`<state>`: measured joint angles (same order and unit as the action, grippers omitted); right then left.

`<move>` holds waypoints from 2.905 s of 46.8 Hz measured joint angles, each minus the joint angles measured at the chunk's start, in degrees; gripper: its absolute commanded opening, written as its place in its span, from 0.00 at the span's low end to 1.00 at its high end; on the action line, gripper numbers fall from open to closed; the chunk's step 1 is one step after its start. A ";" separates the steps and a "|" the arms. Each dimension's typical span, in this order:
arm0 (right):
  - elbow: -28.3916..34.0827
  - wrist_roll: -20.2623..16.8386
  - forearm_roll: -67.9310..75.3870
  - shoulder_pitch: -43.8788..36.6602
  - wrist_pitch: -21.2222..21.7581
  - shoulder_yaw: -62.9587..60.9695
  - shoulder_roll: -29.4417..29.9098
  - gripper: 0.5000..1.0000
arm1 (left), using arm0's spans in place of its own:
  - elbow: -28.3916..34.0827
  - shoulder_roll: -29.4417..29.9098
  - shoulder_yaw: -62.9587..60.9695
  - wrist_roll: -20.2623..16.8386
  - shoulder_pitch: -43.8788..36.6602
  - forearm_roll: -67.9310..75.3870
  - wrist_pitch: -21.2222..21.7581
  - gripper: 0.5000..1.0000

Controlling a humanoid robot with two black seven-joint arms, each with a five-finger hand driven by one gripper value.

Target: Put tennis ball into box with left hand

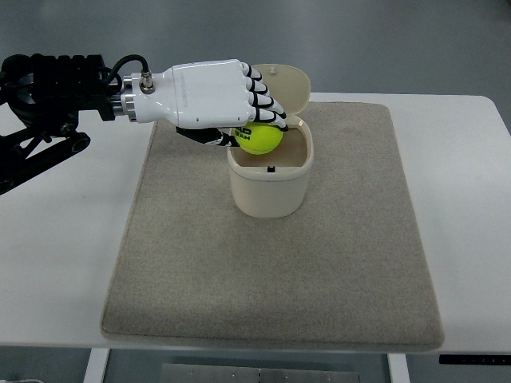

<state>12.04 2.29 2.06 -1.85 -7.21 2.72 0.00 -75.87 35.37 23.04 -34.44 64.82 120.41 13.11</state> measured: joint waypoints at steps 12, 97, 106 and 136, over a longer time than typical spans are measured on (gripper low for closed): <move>0.00 0.00 -0.02 0.01 0.00 0.00 0.00 0.80 | 4.33 -3.42 0.03 0.01 -0.70 -0.01 -0.01 0.36; 0.00 -0.01 -0.01 -0.01 0.01 0.00 0.00 0.80 | 10.86 11.01 -1.10 -0.56 -4.26 -58.28 -13.51 0.98; 0.00 -0.01 -0.01 0.00 0.01 0.00 0.00 0.80 | 18.87 5.99 -1.15 -0.55 -7.35 -70.67 -13.25 0.98; 0.00 -0.01 0.00 0.00 -0.01 -0.01 0.00 0.80 | 32.20 -6.26 -1.79 0.94 -8.65 -97.62 -18.08 0.98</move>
<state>12.04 2.28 2.06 -1.84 -7.22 2.72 0.00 -43.68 29.11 21.25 -33.50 56.17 22.79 -4.97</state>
